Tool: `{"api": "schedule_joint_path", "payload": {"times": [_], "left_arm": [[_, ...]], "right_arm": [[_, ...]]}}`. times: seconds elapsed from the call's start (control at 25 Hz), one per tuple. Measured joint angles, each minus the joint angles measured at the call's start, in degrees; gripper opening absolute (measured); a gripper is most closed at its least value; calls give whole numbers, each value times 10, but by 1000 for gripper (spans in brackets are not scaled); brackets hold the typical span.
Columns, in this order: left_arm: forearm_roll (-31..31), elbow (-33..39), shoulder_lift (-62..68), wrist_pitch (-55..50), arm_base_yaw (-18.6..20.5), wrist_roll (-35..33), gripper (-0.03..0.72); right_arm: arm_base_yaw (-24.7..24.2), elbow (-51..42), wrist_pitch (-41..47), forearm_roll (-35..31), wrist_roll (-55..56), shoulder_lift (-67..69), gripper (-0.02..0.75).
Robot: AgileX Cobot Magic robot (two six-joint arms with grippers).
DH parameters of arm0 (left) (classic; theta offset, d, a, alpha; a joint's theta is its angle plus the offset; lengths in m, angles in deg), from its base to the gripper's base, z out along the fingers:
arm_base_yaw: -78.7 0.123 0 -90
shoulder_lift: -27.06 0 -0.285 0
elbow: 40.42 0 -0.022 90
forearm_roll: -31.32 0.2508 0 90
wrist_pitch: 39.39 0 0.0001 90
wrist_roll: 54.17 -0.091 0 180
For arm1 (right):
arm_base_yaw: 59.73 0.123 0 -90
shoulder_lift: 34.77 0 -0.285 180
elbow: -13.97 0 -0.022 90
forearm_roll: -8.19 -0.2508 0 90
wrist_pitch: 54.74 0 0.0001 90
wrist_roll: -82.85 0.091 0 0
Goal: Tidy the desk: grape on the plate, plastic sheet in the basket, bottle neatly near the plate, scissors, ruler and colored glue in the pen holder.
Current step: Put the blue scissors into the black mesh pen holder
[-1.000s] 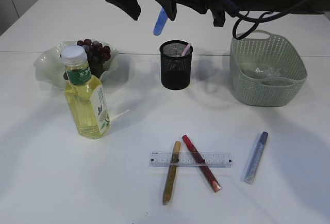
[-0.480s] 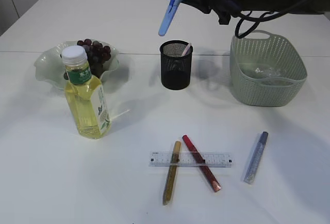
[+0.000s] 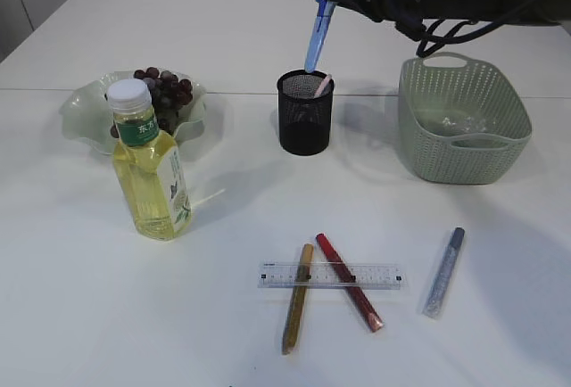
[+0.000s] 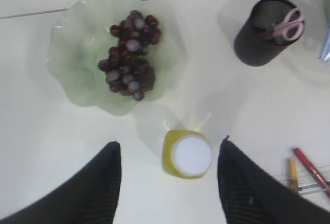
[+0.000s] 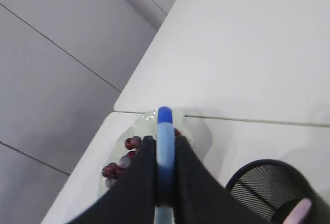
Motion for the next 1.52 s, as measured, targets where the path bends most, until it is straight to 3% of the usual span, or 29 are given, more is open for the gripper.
{"api": "schedule_joint_path", "payload": {"times": [0.52,0.8,1.2,1.52], "left_arm": [[49,181,-93,0,17,0,369],[58,270,-101,14,17,0,353],[87,287,-104,36,17,-1,351],[89,287,-105,40,17,-1,348]], "right_arm": [[0,64,-15,-32,-221,67,50],[0,89,-10,-34,-253,103,50],[3,125,17,-34,-259,132,50],[33,135,4,-34,-289,149,52]]}}
